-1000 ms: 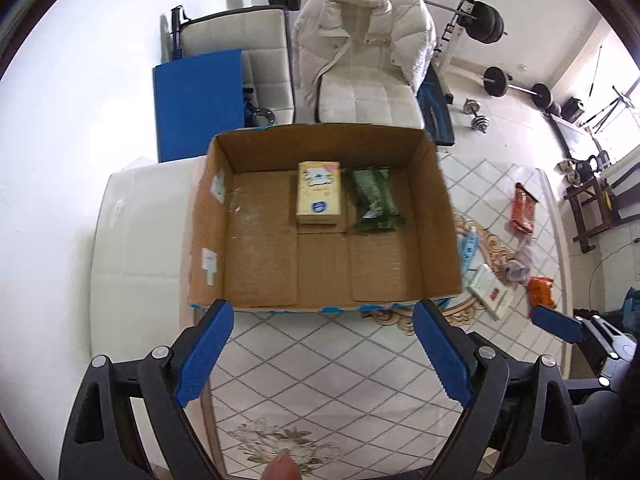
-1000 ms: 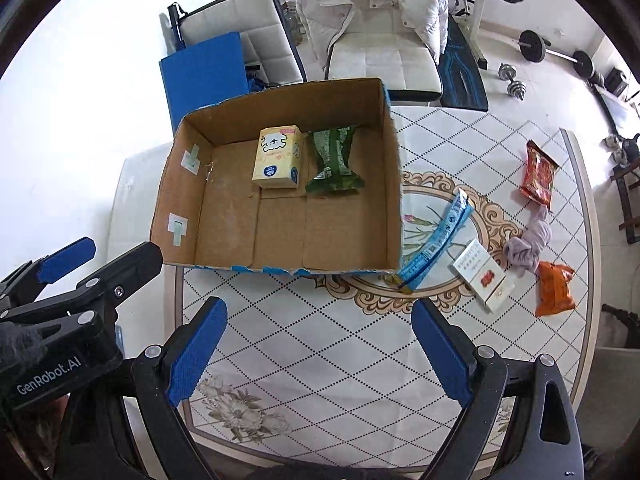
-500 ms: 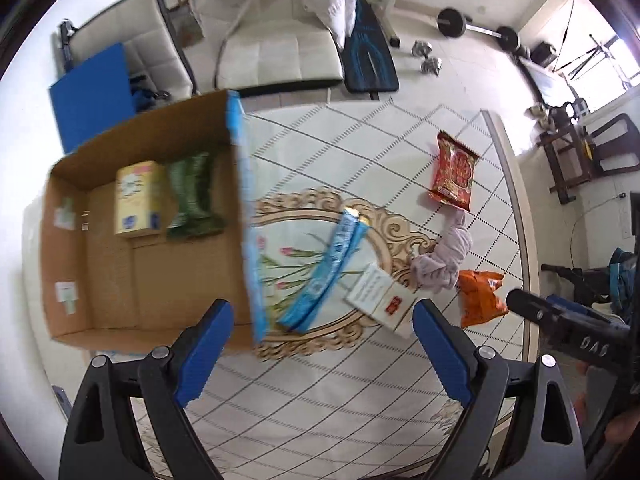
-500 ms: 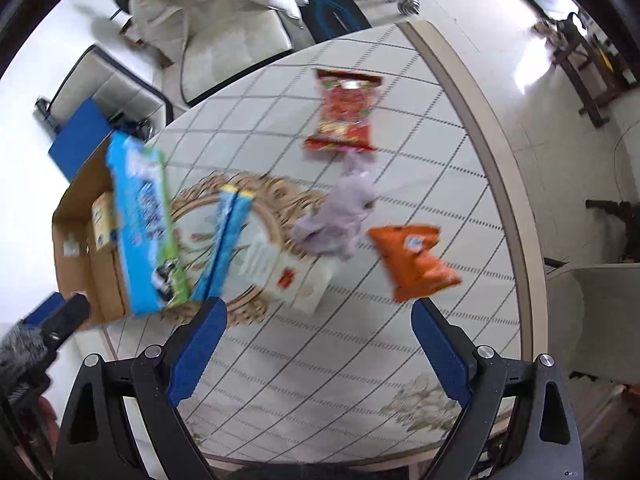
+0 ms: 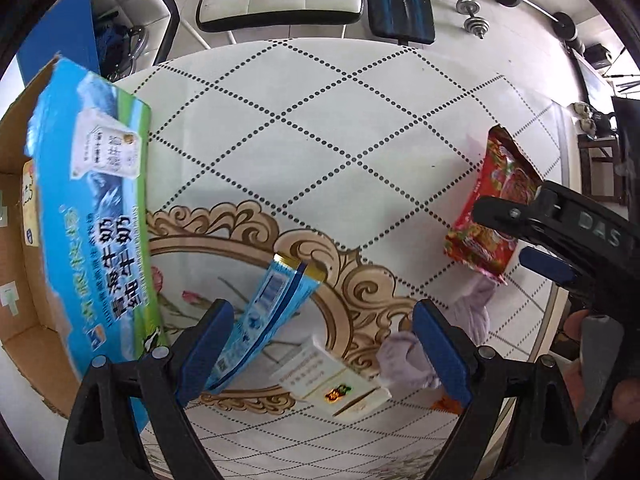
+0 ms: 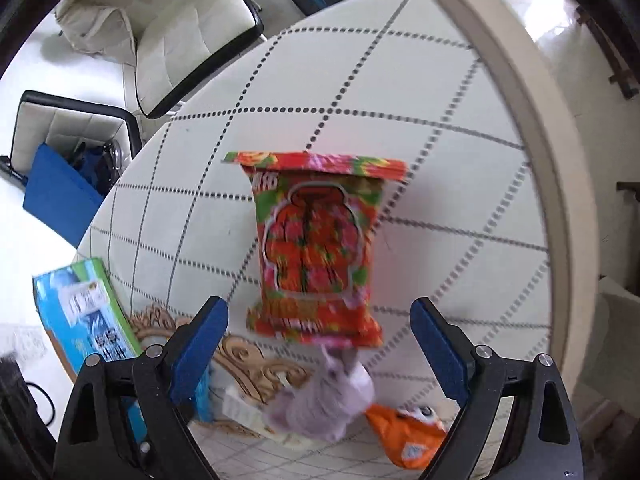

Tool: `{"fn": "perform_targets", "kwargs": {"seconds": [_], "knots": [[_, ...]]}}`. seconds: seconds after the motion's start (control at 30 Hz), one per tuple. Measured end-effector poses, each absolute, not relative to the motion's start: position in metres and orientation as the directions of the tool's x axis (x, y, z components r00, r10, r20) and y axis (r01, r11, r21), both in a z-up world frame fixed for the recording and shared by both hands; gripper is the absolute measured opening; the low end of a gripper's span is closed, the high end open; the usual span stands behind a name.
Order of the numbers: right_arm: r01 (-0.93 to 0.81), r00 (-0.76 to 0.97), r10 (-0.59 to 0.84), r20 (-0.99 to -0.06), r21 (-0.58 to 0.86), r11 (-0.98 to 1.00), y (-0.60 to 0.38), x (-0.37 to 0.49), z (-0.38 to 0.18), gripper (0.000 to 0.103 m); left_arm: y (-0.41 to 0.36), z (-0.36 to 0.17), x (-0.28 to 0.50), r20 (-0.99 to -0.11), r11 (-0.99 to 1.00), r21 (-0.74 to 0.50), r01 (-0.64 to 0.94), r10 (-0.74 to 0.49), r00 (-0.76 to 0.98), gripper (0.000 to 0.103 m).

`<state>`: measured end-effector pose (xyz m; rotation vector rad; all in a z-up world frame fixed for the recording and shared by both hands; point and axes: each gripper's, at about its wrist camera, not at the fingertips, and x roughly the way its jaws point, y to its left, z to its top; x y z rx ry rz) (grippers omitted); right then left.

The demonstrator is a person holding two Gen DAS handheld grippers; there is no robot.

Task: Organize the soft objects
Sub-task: 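Grasp the lavender cloth with the left tool while the right grasps the red-patterned bag, then place the lavender cloth in the box with the left tool while the right places the red bag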

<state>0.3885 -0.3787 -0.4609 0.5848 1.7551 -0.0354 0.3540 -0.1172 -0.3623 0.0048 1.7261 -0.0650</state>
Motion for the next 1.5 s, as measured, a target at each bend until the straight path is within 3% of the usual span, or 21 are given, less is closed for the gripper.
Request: {"fn": "perform_targets", "kwargs": {"seconds": [0.03,0.1,0.33,0.57,0.6,0.63,0.7,0.8,0.97,1.17,1.5], "knots": [[0.390,-0.166,0.354,-0.920,0.268,0.881,-0.376,0.390,-0.467,0.083,-0.121,-0.364,0.354,-0.987,0.998,-0.037,0.055,-0.028,-0.156,0.092],[0.358,-0.173,0.320,-0.932,0.243,0.902,-0.374,0.393,-0.467,0.054,-0.133,-0.365,0.349,-0.988,0.993,-0.032,0.114,-0.015,-0.151,0.092],[0.266,-0.219,0.221,-0.950,0.159,0.951,-0.419,0.352,-0.455,0.051,-0.196,-0.367,0.307,-0.984,0.917,-0.078,0.392,-0.007,-0.179,0.092],[0.316,-0.238,0.204,-0.950,0.122,0.941,-0.476,0.306,-0.461,0.051,-0.252,-0.407,0.276,-0.959,0.849,-0.117,0.516,0.038,-0.280,0.092],[0.311,-0.244,0.199,-0.949,0.117,0.943,-0.476,0.303,-0.462,0.051,-0.257,-0.412,0.274,-0.959,0.842,-0.102,0.530,0.059,-0.278,0.088],[0.309,-0.247,0.198,-0.949,0.117,0.944,-0.476,0.300,-0.463,0.051,-0.259,-0.415,0.272,-0.959,0.840,-0.085,0.536,0.076,-0.272,0.074],[0.291,-0.242,0.184,-0.953,0.110,0.950,-0.474,0.296,-0.463,0.051,-0.257,-0.422,0.272,-0.956,0.851,-0.059,0.521,0.102,-0.274,0.048],[0.273,-0.234,0.179,-0.956,0.112,0.955,-0.467,0.298,-0.462,0.051,-0.244,-0.420,0.278,-0.955,0.900,-0.084,0.428,0.050,-0.292,0.036],[0.280,-0.191,0.214,-0.958,0.156,0.947,-0.470,0.279,-0.438,0.049,-0.224,-0.379,0.286,-0.979,0.932,-0.078,0.355,-0.005,-0.202,0.036],[0.241,-0.095,0.277,-0.956,0.248,0.938,-0.428,0.262,-0.381,0.049,-0.184,-0.294,0.272,-0.995,0.949,-0.099,0.300,-0.091,-0.040,0.036],[0.015,0.006,0.374,-0.927,0.374,0.927,-0.259,0.266,-0.256,0.049,-0.008,-0.191,0.256,-0.977,0.982,-0.164,0.090,-0.175,0.123,0.036]]}}
